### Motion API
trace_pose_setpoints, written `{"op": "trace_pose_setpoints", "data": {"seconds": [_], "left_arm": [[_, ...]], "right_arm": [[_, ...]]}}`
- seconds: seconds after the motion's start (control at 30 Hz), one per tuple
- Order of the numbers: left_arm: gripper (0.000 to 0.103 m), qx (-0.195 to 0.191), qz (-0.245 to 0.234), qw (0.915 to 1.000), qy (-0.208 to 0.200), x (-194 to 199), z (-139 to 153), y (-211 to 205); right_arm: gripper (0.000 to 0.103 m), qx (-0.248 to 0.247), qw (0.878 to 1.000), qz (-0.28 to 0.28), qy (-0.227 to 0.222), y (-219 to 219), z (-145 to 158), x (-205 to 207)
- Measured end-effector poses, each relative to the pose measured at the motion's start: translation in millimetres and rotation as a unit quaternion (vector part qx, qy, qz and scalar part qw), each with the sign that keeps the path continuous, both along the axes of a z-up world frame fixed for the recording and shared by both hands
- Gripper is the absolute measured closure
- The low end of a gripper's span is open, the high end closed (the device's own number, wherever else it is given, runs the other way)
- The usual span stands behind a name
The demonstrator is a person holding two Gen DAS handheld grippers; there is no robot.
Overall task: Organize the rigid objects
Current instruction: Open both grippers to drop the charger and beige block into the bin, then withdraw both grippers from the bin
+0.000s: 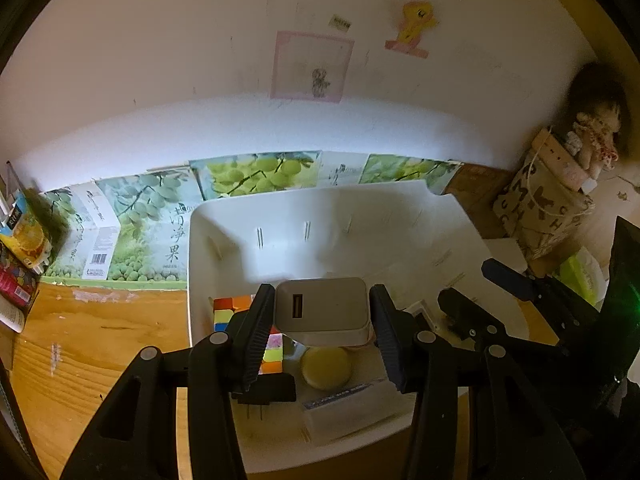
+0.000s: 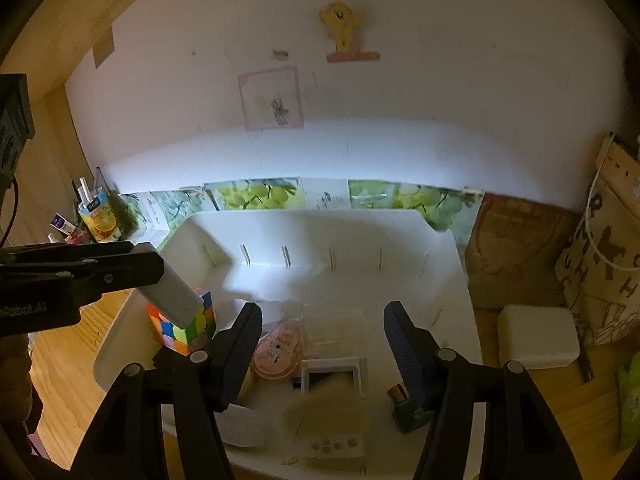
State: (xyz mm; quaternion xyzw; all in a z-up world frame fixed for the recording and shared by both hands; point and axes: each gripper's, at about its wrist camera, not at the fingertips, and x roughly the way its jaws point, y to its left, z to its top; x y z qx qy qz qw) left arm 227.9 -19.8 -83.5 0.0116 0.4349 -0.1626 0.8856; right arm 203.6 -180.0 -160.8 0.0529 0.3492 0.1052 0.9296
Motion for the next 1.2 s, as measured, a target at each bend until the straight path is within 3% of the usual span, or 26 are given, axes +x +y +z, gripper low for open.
{"op": "trace_pose_setpoints", "data": {"seconds": [0.17,0.23,0.33,0.8,0.93,0.97,1.2], "left_arm": [[0.051,-0.002,0.002,0.9999,0.016,4.3,-4.9,-0.3],[0.048,-0.014,0.002,0.9999,0.003,1.3,1.1,2.2],[0.016,-0.022,0.006,0.9993,-0.029,-6.2,14.0,6.0],[0.016,-0.049,0.071,0.9948,-0.055,-42.5,43.8,53.9],[0.016,-0.067,0.088,0.9933,-0.035,-53.0,37.4,71.4],[0.016,-0.071,0.091,0.9930,-0.025,-55.2,33.8,75.7],[0.016,-0.054,0.091,0.9942,0.018,-70.9,9.2,90.5]], "right_arm": [[0.031,0.001,1.000,-0.009,0.013,-2.7,-3.9,3.3],[0.029,0.001,1.000,-0.012,0.016,-4.2,-1.8,1.4],[0.025,-0.007,1.000,-0.014,0.013,-3.0,4.3,-2.2],[0.017,-0.060,0.998,-0.009,-0.030,21.2,57.1,-41.6],[0.010,-0.062,0.997,-0.020,-0.037,25.9,68.2,-55.9],[0.001,-0.061,0.997,-0.024,-0.036,27.5,69.5,-59.5],[0.000,-0.030,0.999,-0.043,0.009,39.9,54.9,-79.7]]}}
